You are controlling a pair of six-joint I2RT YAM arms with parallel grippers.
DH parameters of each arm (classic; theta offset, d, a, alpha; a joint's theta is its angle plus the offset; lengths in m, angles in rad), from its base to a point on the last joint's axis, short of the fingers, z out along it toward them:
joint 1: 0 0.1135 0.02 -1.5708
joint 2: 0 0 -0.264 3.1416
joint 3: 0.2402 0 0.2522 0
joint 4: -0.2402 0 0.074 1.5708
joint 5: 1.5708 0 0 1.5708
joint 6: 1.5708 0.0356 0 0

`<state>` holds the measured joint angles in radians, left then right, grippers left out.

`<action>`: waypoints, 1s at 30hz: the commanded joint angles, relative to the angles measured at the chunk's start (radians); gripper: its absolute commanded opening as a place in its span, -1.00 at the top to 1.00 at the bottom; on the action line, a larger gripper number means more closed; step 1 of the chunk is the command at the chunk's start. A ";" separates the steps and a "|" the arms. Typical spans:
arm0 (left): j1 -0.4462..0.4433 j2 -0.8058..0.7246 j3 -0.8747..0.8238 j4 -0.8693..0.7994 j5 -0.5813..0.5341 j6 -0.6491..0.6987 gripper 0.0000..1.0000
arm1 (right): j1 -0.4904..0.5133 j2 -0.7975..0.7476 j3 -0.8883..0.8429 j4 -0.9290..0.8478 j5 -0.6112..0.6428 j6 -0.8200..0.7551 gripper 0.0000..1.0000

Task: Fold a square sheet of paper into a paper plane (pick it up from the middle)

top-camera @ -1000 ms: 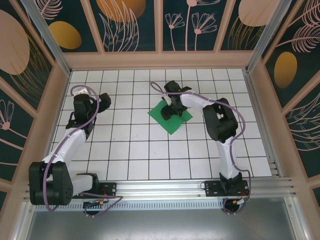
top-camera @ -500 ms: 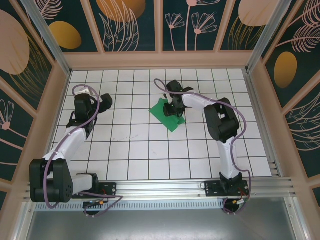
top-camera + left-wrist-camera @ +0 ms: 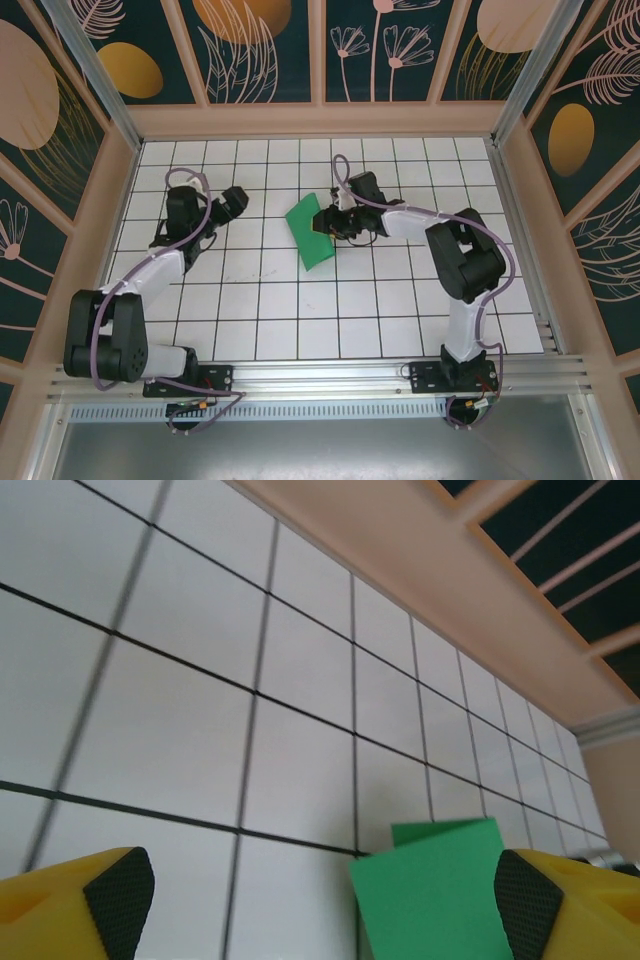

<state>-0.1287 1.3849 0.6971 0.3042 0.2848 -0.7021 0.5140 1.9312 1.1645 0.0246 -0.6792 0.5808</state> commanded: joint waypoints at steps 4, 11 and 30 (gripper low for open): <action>-0.077 0.086 -0.030 0.154 0.072 -0.107 -0.78 | -0.041 -0.010 -0.040 0.016 0.064 0.025 0.21; -0.117 0.144 0.005 0.152 0.065 -0.106 -0.78 | -0.045 -0.017 -0.013 -0.145 0.295 -0.064 -0.23; -0.187 0.221 0.071 0.143 0.114 -0.133 -0.59 | -0.049 -0.008 0.022 -0.256 0.481 -0.122 -0.07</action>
<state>-0.2958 1.5814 0.7250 0.4229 0.3698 -0.8211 0.4736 1.9240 1.1633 -0.1783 -0.2371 0.4736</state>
